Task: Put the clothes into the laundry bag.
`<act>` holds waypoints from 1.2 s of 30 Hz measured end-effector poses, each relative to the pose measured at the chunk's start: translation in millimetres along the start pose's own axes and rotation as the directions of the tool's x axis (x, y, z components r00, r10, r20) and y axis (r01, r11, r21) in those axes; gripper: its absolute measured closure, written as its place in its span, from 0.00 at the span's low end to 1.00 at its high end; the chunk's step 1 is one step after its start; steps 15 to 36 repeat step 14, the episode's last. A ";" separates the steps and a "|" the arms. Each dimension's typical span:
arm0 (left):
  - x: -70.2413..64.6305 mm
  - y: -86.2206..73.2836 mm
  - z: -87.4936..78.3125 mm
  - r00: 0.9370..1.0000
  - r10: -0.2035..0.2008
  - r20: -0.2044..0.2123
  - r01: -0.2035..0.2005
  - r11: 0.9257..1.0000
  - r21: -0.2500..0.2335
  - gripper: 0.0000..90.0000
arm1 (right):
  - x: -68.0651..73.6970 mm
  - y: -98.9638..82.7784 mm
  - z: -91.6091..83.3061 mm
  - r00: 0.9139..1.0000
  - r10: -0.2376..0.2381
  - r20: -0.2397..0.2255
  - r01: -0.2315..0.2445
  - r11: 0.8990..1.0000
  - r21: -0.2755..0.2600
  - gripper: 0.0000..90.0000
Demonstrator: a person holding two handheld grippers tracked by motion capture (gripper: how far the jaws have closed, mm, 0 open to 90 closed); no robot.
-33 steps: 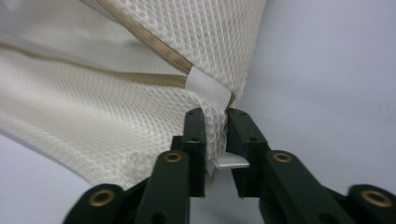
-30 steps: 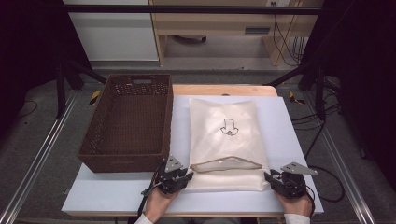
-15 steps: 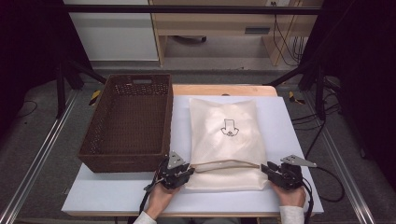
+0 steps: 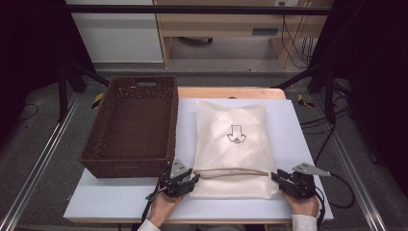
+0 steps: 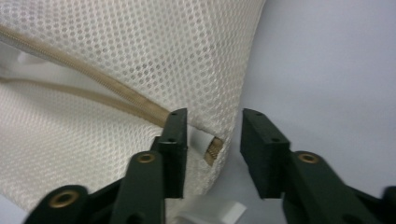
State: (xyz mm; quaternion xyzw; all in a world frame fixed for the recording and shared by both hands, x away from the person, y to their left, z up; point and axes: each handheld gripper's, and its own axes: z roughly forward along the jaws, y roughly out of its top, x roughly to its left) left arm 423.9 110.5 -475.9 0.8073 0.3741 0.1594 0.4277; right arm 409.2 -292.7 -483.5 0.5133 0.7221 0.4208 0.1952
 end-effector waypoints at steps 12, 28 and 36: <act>-0.9 4.5 -28.5 0.999 0.032 0.014 -0.031 0.997 -0.076 0.36 | -5.2 11.7 -22.1 0.998 -0.006 0.067 0.019 0.979 -0.203 0.34; 0.1 2.4 -30.6 0.999 0.035 0.012 -0.034 0.997 -0.069 0.35 | -5.7 11.4 -22.3 0.997 -0.001 0.074 0.016 0.979 -0.204 0.32; 0.1 2.4 -30.6 0.999 0.035 0.012 -0.034 0.997 -0.069 0.35 | -5.7 11.4 -22.3 0.997 -0.001 0.074 0.016 0.979 -0.204 0.32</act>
